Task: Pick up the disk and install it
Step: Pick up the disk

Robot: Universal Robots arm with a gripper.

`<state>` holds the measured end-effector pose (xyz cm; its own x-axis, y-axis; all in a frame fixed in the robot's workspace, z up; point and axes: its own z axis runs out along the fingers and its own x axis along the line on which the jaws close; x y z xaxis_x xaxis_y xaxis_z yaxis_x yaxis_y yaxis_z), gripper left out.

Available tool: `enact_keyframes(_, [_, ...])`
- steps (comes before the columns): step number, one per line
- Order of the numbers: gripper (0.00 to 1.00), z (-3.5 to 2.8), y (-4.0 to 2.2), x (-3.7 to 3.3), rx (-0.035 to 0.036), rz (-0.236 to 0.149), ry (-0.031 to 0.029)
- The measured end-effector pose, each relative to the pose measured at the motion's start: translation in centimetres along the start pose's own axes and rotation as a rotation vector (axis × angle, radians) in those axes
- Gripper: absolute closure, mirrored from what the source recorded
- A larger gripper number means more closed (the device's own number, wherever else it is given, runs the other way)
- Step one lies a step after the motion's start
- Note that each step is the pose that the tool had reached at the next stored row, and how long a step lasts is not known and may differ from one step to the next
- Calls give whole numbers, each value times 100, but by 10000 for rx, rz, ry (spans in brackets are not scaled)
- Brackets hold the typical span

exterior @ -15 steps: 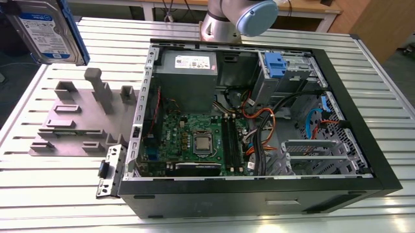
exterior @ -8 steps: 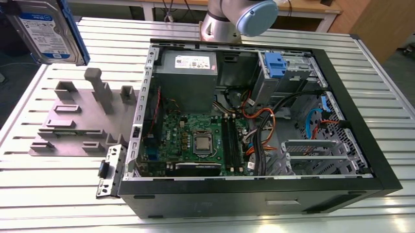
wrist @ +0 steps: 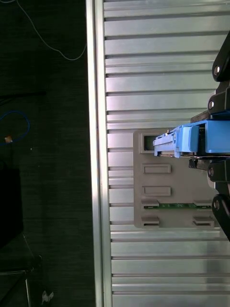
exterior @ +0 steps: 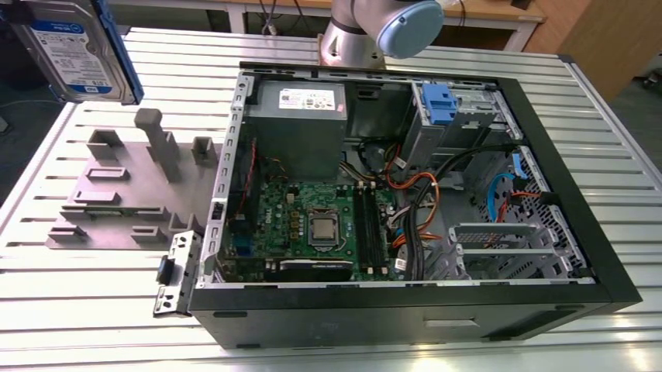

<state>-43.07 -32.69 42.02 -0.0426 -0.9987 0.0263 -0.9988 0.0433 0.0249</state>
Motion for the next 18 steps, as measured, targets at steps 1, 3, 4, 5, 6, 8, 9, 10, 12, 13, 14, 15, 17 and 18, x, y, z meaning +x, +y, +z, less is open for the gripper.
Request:
enact_keyframes(1, [64,0,0,0,-1,0,0])
enact_keyframes(3, [64,0,0,0,0,0,0])
enact_keyframes(4, [64,0,0,0,-1,0,0])
enact_keyframes(5, [64,-1,-1,0,-2,0,0])
enact_keyframes(6, [64,0,-1,0,-1,0,0])
enact_keyframes(8, [64,-1,-1,0,-1,0,0])
enact_keyframes(9, [64,-2,-1,0,0,0,-1])
enact_keyframes(10, [64,-10,-1,0,-2,0,0])
enact_keyframes(12, [64,-34,0,1,-2,0,0])
enact_keyframes(13, [64,-48,0,1,-2,-1,0])
enact_keyframes(14, [64,-65,0,2,-2,-1,1])
enact_keyframes(15, [64,-82,1,2,-2,-1,1])
enact_keyframes(17, [64,-111,2,3,1,-2,0])
enact_keyframes(18, [64,-126,2,3,0,-1,0])
